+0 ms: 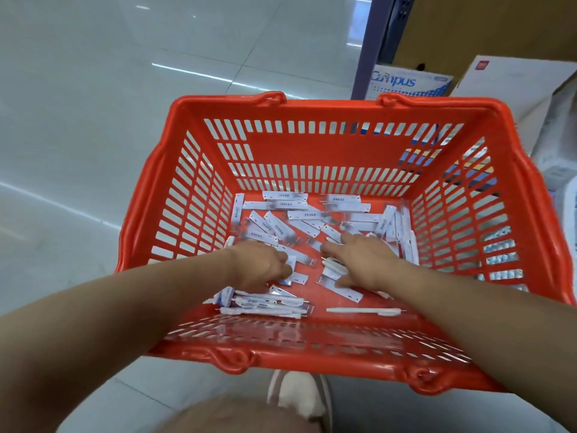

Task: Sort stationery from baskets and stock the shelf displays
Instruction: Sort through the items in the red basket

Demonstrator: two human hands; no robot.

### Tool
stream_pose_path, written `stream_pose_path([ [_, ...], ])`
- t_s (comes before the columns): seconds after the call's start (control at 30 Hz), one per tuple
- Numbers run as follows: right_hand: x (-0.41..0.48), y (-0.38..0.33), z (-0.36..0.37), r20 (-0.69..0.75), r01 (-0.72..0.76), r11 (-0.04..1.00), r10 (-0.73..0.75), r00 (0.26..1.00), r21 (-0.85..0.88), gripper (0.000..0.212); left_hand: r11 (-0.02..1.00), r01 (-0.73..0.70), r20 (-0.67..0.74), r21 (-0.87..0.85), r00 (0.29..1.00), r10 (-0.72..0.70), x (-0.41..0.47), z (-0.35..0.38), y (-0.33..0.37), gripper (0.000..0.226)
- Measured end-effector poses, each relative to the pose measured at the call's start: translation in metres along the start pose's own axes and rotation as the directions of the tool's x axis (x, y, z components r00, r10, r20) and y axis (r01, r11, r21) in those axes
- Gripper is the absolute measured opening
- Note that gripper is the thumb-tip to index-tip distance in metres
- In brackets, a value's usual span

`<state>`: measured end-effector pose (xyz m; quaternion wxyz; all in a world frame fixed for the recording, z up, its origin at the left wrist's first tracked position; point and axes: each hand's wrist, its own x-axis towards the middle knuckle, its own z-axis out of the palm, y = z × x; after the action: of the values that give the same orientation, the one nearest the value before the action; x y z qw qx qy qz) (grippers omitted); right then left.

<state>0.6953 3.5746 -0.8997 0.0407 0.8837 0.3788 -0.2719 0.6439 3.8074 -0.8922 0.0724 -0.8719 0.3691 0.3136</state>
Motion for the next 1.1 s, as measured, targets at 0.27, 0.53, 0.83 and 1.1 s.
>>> stream_pose_path([
  [0.27, -0.003, -0.004, -0.01, -0.199, 0.074, 0.996, -0.061, 0.978, 0.056, 0.047, 0.988, 0.134, -0.037, -0.071, 0.99, -0.137, 0.006, 0.002, -0.002, 0.043],
  [0.53, -0.001, -0.009, -0.006, -0.006, 0.115, 0.993, -0.115, 0.993, -0.039, 0.053, 0.973, 0.09, -0.154, -0.213, 0.98, -0.125, 0.012, -0.003, -0.003, 0.043],
  [0.83, 0.002, 0.007, -0.007, -0.09, -0.139, 0.963, 0.163, 0.982, 0.229, 0.039, 0.745, 0.472, -0.171, -0.471, 0.78, -0.602, 0.014, -0.012, -0.024, 0.04],
  [1.1, -0.009, 0.018, -0.052, 0.278, -0.269, -0.077, 0.173, 0.945, 0.96, 0.021, -0.377, -0.008, 0.211, -0.926, 0.816, -0.538, 0.019, -0.059, -0.022, 0.023],
])
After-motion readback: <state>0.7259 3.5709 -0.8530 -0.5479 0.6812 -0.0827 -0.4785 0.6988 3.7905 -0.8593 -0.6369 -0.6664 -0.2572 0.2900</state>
